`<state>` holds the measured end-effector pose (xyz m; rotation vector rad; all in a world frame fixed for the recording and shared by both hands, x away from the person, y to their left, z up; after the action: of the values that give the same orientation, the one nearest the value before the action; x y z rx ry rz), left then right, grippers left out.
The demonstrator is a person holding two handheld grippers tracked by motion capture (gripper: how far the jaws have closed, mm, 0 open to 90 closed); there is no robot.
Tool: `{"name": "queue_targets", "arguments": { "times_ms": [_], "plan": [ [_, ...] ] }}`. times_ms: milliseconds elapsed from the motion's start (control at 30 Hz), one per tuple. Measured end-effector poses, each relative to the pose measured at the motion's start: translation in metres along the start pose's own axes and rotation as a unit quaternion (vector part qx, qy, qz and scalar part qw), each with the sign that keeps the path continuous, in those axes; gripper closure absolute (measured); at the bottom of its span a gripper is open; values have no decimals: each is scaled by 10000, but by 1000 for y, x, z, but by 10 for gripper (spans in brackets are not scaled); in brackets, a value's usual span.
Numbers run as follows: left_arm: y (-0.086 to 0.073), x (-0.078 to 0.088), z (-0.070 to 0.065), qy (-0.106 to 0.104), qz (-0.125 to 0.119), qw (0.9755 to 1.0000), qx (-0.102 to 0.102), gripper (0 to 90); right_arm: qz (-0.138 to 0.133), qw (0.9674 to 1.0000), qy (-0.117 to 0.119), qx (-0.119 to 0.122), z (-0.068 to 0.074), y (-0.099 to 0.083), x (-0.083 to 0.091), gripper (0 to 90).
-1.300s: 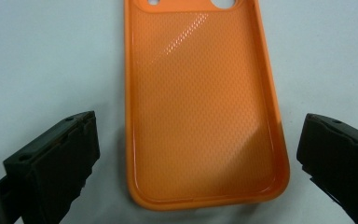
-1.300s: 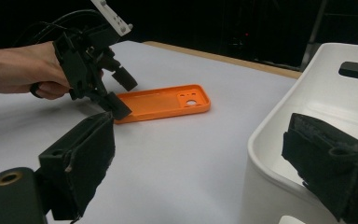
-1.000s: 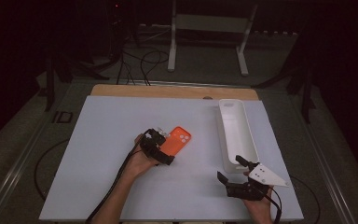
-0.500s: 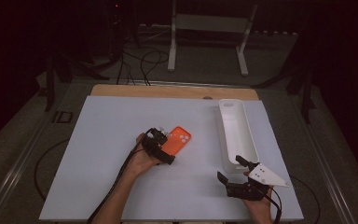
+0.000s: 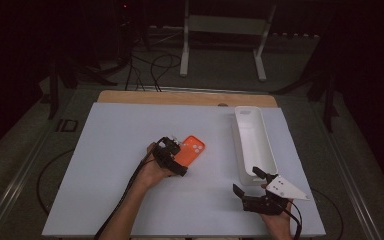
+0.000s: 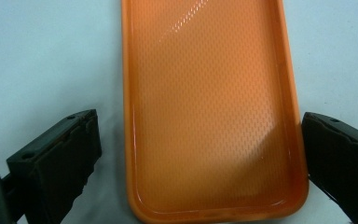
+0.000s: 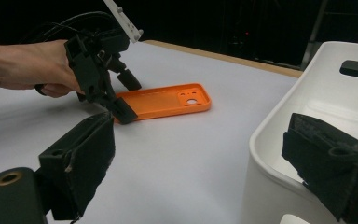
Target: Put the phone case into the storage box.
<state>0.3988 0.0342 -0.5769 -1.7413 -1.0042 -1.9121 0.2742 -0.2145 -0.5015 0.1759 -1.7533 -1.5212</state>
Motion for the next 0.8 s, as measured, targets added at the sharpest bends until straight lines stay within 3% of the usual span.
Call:
{"name": "queue_targets", "arguments": {
  "times_ms": [167,400,800],
  "plan": [
    [0,1,-1,-5,64,10000,16,34,9,10000,7,-3,0,0,0,90],
    [-1,6,-2,-19,115,9999,-88,150,22,10000,10,-12,0,0,-1,91],
    [0,6,-2,-21,182,9998,-57,152,44,10000,16,11,1,-1,-1,91]
  ]
}}
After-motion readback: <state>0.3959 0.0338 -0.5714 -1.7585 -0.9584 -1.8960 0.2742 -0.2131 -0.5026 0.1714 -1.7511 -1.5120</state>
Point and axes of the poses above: each handheld gripper's, and its own axes: x roughly backward along the jaws, y roughly out of its top, z roughly to its left, the point moved 7 cm from there along -x, roughly forward along the jaws, and after that the axes turned 12 degrees about z, right-handed, at the moved point
